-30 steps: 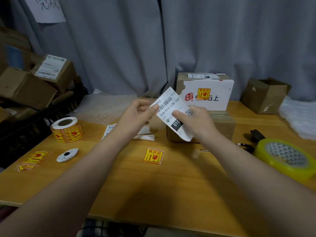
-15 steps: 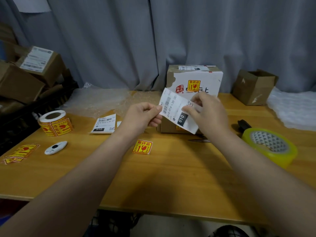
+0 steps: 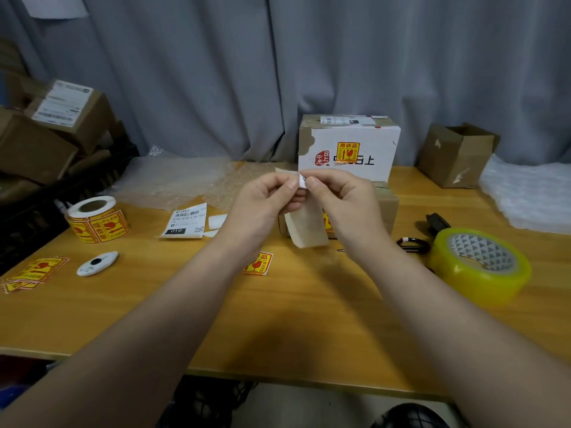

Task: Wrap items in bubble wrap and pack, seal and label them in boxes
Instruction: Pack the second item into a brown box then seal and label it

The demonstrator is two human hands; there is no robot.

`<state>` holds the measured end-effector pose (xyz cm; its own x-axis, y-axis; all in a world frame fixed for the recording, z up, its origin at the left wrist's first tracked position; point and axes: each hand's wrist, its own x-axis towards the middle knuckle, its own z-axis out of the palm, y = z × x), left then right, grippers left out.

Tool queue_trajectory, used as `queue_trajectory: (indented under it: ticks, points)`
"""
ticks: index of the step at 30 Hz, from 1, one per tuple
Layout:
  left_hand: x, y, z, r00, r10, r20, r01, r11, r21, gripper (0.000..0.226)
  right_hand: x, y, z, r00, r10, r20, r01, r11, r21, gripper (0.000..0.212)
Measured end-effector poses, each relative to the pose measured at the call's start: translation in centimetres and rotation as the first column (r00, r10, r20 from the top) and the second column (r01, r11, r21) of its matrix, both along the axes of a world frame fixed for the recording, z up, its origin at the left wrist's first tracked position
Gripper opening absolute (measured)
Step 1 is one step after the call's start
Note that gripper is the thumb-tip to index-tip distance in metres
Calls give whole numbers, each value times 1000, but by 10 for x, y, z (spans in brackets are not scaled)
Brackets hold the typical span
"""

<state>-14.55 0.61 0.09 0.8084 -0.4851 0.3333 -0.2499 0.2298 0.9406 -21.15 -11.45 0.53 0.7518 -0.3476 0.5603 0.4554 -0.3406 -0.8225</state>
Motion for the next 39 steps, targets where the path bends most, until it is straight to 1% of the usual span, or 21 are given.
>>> queue_trajectory:
  ticks: [4,12,20,29,34,37,39]
  points:
    - [0,2,-1,999,-20,-26,19,999,-31,12,0,0,-1,1000,-13,-29,14,999,30,19]
    - [1,6,-3,999,-22,-46,20,999,-29,10,3,5,-2,998,-14,-60,17,999,47,17]
    - [0,6,-5,1000,16,-12,-16,1000,-3,11,5,7,-3,997,-12,-73,15,999,52,18]
    - [0,5,-6,999,41,-19,-41,999,7,9,8,7,-2,994,-24,-103,31,998,57,17]
    - [-2,4,-6,997,76,25,-77,997,22,9,6,4,-5,994,39,-102,-30,995,92,14]
    - [-5,3,-6,989,130,76,-134,990,42,8,4,4,-5,994,81,-78,-76,995,72,13]
    - [-6,2,-6,981,155,119,-163,985,63,8,4,3,-6,995,71,-76,-67,997,47,15]
